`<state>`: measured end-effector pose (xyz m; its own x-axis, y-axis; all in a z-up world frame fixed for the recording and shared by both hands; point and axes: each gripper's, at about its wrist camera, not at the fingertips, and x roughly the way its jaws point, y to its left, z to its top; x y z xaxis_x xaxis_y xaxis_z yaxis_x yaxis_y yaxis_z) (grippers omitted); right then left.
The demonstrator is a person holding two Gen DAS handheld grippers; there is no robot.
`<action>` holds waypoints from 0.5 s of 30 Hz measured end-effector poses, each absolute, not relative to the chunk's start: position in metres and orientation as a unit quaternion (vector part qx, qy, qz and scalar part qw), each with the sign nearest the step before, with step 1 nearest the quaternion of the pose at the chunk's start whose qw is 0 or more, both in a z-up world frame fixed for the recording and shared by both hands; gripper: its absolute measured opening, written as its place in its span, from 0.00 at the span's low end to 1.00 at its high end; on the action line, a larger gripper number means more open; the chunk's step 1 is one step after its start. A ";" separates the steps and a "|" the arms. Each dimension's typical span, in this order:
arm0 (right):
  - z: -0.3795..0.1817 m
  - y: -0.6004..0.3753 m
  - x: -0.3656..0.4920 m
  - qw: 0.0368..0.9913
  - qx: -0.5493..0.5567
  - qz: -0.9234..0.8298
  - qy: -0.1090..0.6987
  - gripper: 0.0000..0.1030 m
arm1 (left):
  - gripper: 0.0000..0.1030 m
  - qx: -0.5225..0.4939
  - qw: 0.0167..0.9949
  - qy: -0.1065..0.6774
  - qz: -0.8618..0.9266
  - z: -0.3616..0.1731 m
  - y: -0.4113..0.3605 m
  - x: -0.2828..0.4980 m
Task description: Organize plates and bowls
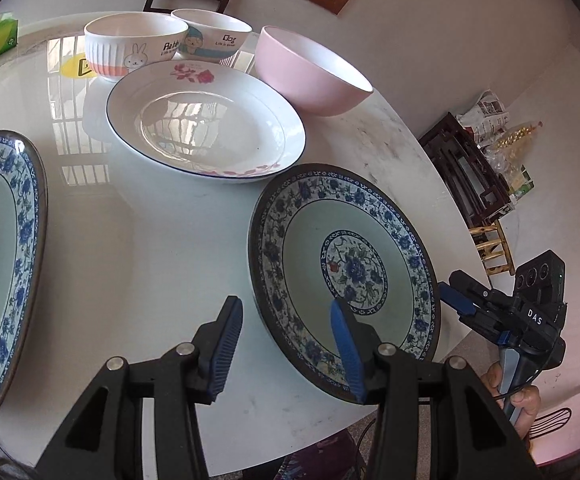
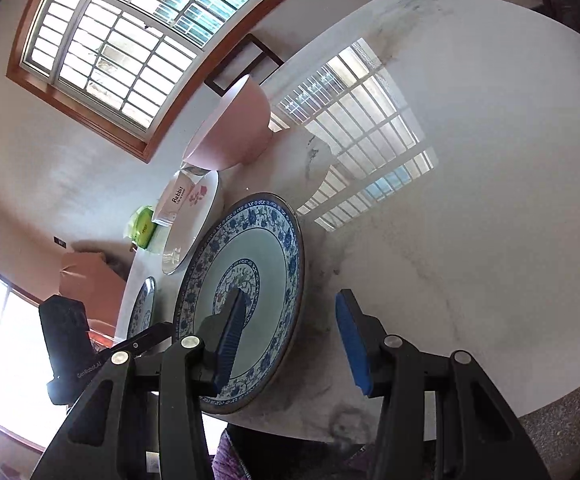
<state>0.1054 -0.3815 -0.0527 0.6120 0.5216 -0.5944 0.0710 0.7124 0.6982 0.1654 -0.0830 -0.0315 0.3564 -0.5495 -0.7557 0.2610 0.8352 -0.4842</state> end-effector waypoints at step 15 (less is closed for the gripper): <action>-0.064 -0.369 0.126 0.813 0.365 0.167 0.422 0.43 | 0.44 -0.155 0.803 0.521 -0.244 -0.036 -0.082 0.169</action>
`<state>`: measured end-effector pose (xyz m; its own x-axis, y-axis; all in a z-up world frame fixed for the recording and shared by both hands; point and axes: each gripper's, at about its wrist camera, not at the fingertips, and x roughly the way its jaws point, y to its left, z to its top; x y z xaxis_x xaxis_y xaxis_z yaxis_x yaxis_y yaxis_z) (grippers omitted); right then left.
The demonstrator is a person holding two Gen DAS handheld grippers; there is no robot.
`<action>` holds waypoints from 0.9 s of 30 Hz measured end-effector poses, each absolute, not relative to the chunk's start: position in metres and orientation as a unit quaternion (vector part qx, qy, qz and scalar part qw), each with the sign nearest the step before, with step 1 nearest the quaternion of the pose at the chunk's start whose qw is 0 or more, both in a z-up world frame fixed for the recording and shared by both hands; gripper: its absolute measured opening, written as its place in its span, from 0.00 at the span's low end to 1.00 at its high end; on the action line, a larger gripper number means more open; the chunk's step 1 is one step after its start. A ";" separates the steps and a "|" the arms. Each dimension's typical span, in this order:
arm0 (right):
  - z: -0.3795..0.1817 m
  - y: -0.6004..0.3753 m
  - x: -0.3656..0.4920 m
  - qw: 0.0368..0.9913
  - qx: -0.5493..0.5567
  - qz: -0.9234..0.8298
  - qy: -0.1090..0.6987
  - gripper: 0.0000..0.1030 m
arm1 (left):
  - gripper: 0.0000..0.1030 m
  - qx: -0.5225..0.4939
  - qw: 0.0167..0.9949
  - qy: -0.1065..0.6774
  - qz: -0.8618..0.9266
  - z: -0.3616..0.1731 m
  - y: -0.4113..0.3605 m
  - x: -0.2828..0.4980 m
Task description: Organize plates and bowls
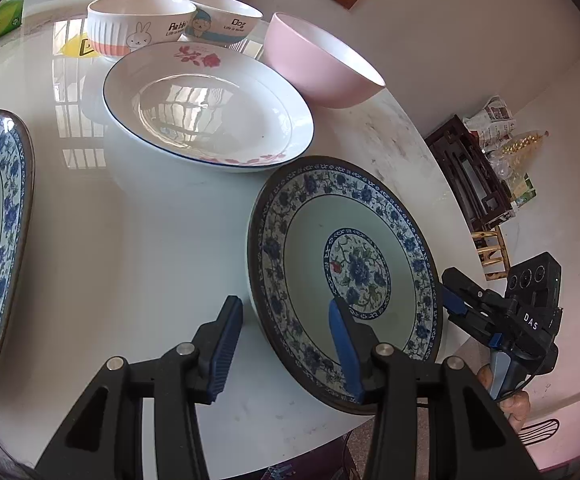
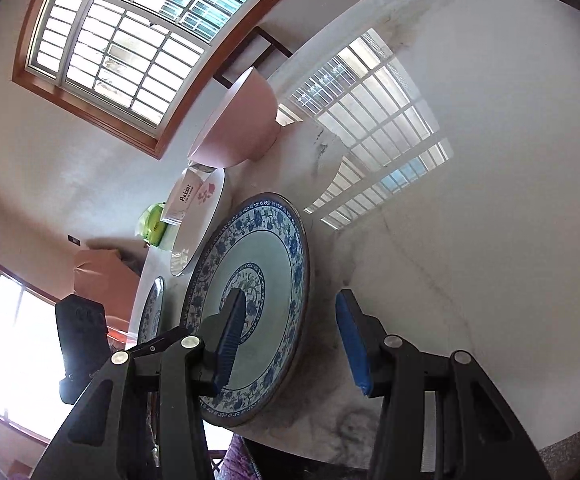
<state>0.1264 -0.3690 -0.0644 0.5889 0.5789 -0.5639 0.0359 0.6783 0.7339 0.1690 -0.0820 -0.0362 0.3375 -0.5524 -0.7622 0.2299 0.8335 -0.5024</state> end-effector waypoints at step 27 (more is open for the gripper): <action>-0.077 -0.357 0.104 0.814 0.358 0.160 0.429 0.13 | 0.19 -0.104 0.837 0.494 -0.211 -0.027 -0.084 0.141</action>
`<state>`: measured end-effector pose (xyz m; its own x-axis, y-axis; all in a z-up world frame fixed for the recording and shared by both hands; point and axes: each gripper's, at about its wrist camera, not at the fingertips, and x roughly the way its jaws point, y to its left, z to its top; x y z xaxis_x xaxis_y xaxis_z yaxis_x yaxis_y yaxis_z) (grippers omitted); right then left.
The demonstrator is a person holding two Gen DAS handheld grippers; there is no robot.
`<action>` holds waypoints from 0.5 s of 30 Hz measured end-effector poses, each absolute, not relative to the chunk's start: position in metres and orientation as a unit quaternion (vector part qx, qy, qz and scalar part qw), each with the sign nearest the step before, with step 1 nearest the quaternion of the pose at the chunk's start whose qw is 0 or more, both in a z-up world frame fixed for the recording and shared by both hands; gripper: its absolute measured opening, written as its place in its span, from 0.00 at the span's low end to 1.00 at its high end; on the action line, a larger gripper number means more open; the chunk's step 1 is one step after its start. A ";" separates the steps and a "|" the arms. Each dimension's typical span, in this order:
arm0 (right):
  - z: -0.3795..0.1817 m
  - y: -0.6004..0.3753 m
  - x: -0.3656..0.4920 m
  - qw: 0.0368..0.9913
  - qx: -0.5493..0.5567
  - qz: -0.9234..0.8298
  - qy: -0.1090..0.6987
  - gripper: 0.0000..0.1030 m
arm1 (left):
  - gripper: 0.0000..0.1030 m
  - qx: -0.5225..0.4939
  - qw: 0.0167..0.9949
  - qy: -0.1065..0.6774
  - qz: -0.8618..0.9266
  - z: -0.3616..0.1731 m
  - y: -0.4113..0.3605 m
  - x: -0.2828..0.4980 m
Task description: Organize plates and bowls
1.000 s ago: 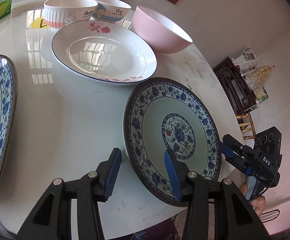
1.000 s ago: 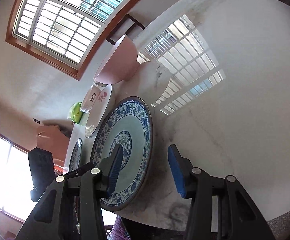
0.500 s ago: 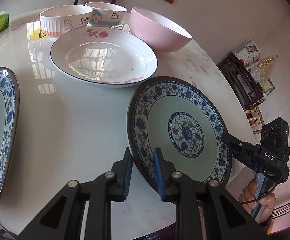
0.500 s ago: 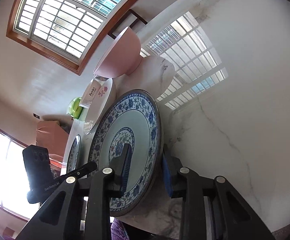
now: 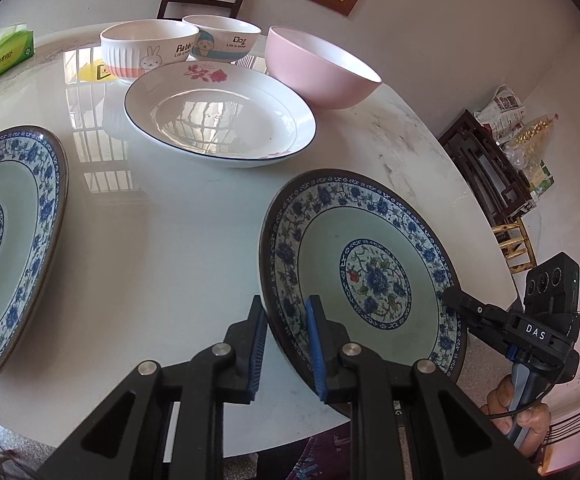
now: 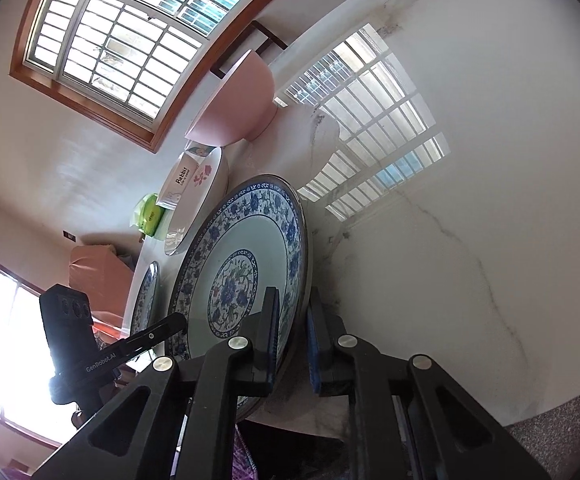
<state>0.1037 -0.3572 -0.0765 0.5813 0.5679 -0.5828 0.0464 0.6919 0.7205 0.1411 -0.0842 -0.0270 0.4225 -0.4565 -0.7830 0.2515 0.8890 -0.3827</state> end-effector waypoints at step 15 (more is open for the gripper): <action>-0.072 -0.342 0.092 0.811 0.350 0.180 0.432 0.14 | 0.19 -0.101 0.854 0.474 -0.192 -0.018 -0.068 0.127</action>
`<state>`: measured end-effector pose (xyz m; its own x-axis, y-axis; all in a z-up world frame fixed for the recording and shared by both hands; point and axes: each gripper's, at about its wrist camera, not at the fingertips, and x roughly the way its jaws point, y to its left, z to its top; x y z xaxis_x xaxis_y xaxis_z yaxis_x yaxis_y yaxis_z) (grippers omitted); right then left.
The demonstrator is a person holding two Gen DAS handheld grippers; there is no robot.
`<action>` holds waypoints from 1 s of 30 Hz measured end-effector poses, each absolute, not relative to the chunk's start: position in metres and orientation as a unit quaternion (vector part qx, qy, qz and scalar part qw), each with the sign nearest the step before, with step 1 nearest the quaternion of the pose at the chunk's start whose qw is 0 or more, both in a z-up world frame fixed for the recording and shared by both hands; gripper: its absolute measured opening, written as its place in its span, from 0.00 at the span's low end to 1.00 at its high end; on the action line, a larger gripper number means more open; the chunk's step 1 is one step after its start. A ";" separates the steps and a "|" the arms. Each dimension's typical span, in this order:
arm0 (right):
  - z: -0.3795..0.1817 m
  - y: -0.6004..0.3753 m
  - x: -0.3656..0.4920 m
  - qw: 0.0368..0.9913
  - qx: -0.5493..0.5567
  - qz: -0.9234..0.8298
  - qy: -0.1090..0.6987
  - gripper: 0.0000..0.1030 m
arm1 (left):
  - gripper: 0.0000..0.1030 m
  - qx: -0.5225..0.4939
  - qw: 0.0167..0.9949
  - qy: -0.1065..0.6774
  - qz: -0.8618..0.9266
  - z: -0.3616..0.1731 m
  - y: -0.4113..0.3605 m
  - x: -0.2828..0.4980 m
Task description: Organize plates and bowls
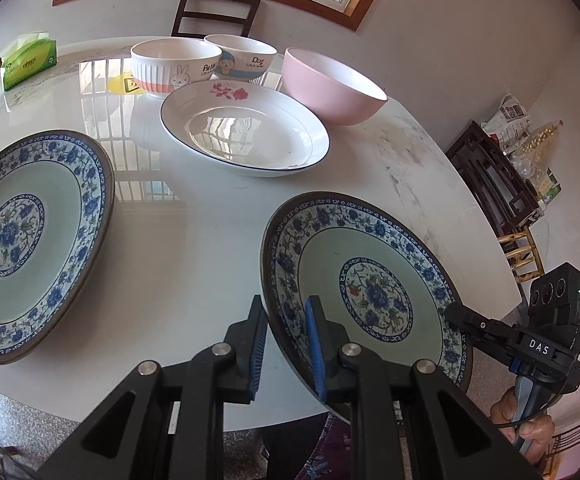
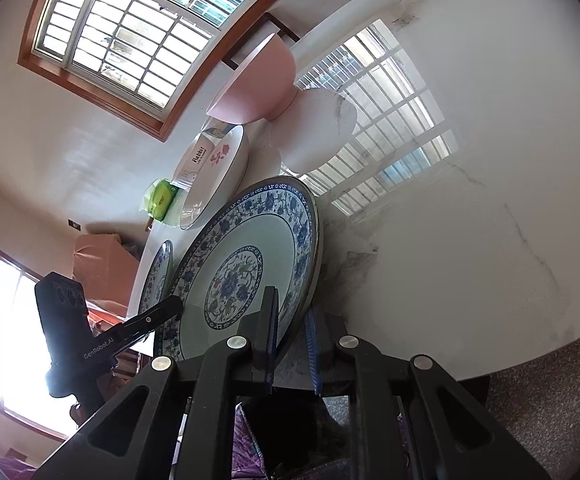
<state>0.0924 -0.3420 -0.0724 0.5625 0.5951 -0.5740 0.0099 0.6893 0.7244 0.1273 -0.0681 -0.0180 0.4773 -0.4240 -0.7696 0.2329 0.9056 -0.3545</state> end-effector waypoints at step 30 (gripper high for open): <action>-0.070 -0.315 0.108 0.804 0.332 0.225 0.439 0.16 | 0.19 -0.125 0.869 0.450 -0.162 -0.003 -0.021 0.109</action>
